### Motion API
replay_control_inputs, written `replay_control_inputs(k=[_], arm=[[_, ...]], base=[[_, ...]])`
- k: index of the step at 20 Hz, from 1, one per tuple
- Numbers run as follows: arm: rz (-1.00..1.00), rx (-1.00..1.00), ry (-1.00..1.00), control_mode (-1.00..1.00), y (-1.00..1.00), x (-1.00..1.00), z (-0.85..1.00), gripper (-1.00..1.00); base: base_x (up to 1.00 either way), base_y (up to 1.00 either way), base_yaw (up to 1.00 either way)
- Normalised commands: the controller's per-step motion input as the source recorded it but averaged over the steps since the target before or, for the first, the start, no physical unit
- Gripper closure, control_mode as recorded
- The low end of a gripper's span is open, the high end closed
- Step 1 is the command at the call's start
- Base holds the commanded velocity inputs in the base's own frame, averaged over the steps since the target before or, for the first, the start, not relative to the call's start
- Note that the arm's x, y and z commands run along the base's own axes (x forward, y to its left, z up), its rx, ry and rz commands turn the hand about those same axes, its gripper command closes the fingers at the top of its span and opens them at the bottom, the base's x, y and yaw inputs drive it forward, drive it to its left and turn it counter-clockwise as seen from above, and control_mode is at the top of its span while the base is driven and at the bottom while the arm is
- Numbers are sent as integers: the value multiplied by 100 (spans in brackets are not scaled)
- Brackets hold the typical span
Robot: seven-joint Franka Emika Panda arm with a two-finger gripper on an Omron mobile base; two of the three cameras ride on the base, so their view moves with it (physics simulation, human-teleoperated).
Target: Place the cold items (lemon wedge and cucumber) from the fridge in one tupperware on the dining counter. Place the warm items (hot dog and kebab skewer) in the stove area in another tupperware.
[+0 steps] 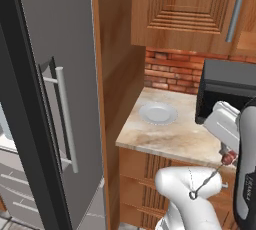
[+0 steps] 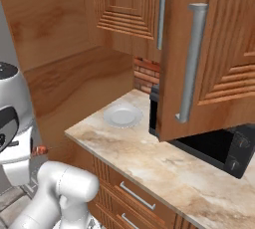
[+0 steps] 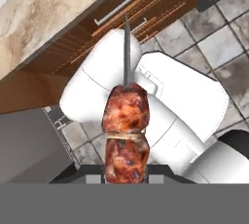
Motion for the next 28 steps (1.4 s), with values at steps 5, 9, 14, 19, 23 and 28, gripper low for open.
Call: replay_control_inputs(k=[5, 9, 14, 19, 23, 28], arm=[[0, 0, 0, 100, 0, 0, 0, 100], [0, 0, 0, 100, 0, 0, 0, 100], [0, 0, 0, 100, 0, 0, 0, 100], [0, 0, 0, 100, 0, 0, 0, 100], [0, 0, 0, 100, 0, 0, 0, 100], [0, 0, 0, 100, 0, 0, 0, 100]], base=[[-86, 9, 0], [-69, 34, 0], [-54, 45, 0], [-55, 48, 5], [-64, 45, 16], [-44, 69, 44]])
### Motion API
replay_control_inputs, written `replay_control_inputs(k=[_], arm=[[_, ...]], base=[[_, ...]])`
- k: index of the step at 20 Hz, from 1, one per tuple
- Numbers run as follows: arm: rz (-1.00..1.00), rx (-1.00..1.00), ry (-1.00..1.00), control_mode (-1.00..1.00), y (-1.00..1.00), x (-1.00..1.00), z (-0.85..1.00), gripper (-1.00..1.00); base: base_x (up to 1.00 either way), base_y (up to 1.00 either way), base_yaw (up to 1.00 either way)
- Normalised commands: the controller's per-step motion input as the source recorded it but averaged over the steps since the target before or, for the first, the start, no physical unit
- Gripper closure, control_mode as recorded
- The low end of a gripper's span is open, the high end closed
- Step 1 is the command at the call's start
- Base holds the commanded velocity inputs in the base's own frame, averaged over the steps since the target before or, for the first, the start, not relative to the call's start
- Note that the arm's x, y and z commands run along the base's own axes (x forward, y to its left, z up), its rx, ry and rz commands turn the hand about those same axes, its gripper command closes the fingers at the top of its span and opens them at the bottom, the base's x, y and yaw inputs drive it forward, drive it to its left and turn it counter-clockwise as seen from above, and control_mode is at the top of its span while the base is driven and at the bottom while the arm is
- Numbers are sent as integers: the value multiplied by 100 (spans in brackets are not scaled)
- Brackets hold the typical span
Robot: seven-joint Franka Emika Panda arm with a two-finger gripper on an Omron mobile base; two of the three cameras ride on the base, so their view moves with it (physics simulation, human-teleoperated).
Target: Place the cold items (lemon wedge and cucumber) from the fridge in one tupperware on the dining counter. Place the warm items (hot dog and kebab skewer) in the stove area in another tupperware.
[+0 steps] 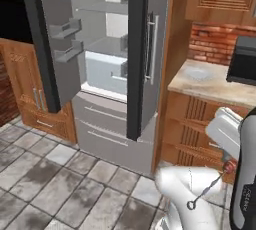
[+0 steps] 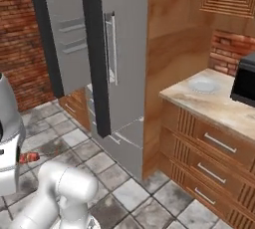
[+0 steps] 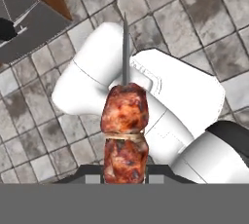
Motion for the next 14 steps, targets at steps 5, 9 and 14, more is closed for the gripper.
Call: replay_control_inputs(k=[5, 9, 14], arm=[[0, 0, 0, 100, 0, 0, 0, 100], [0, 0, 0, 100, 0, 0, 0, 100], [0, 0, 0, 100, 0, 0, 0, 100]], base=[[-50, 91, 70], [-51, 99, 80], [-18, 81, 87]])
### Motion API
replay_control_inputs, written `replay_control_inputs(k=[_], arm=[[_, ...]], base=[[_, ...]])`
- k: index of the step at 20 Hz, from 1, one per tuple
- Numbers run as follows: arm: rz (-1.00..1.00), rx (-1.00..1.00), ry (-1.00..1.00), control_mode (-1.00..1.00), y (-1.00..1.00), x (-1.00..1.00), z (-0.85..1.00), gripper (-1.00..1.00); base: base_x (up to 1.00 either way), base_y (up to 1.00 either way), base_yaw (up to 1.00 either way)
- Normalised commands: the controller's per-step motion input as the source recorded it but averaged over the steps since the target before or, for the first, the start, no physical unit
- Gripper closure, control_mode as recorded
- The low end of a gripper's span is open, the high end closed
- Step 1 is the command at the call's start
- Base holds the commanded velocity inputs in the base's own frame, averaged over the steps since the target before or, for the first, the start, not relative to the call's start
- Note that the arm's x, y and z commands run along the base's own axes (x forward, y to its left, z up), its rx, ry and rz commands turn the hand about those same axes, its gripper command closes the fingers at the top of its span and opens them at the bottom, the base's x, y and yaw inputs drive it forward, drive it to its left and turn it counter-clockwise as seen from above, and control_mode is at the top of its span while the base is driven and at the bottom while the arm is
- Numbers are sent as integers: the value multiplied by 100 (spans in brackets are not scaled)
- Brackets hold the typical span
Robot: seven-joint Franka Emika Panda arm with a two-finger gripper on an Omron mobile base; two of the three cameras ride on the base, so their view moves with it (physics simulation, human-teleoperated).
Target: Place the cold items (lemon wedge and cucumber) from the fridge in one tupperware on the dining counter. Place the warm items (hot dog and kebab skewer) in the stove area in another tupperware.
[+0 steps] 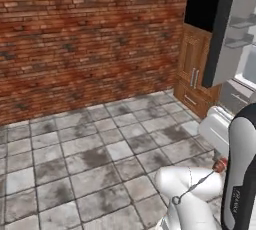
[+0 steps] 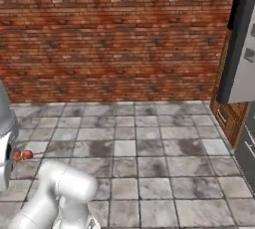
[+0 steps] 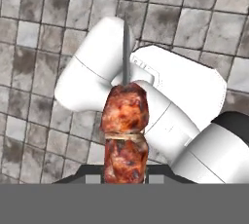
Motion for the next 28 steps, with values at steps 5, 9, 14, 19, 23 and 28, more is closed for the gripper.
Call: replay_control_inputs(k=[5, 9, 14, 19, 23, 28], arm=[[0, 0, 0, 100, 0, 0, 0, 100], [0, 0, 0, 100, 0, 0, 0, 100], [0, 0, 0, 100, 0, 0, 0, 100], [0, 0, 0, 100, 0, 0, 0, 100], [0, 0, 0, 100, 0, 0, 0, 100], [0, 0, 0, 100, 0, 0, 0, 100]], base=[[25, 45, 75], [88, 27, 59], [100, 27, 46], [100, 26, 48], [100, 20, 58], [95, 1, 68]])
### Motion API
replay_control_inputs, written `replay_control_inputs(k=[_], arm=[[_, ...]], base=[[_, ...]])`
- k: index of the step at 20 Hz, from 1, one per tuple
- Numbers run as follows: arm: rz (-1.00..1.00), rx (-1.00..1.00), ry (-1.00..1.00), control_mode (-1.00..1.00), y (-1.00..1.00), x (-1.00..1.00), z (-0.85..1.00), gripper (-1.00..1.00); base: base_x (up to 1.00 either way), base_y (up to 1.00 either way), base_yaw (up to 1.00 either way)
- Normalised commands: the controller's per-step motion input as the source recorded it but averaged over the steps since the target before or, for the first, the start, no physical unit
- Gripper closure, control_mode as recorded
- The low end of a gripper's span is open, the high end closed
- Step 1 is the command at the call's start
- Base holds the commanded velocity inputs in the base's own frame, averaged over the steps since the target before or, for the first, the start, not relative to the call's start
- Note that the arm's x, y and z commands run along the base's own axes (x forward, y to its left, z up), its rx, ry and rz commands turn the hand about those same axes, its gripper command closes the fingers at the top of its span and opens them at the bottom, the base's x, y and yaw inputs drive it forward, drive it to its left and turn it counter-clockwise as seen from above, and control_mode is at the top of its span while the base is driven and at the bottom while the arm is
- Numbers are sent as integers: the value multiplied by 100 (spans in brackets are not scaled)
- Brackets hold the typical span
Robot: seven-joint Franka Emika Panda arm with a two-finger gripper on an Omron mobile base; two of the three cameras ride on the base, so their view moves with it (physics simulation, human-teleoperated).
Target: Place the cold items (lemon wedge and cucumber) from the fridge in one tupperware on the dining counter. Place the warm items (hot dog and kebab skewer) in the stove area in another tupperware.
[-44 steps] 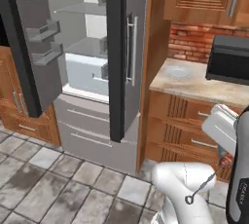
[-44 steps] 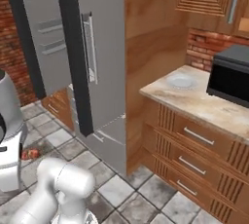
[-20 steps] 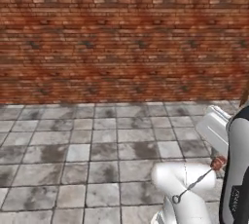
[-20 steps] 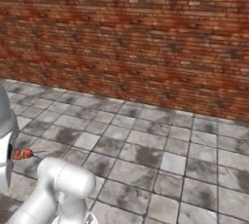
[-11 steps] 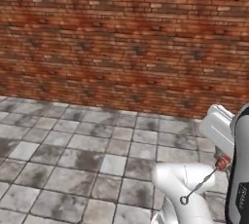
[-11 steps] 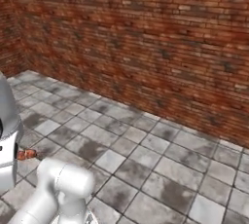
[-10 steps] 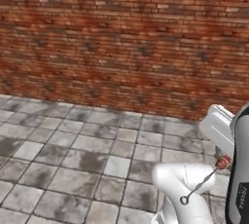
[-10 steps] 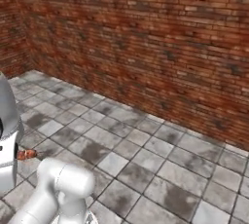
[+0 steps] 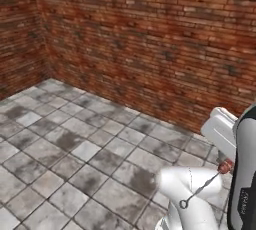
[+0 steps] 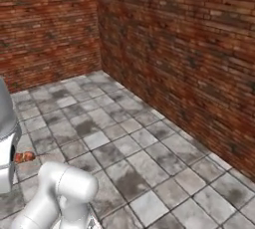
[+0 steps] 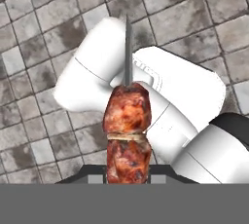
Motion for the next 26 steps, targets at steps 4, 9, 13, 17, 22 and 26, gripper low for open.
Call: replay_control_inputs(k=[4, 9, 13, 17, 22, 26], arm=[[0, 0, 0, 100, 0, 0, 0, 100], [0, 0, 0, 100, 0, 0, 0, 100], [0, 0, 0, 100, 0, 0, 0, 100], [0, 0, 0, 100, 0, 0, 0, 100], [0, 0, 0, 100, 0, 0, 0, 100], [0, 0, 0, 100, 0, 0, 0, 100]], base=[[100, 0, 70], [100, -2, 74], [100, -1, 74], [100, 0, 72], [100, 0, 66], [100, -4, 54]])
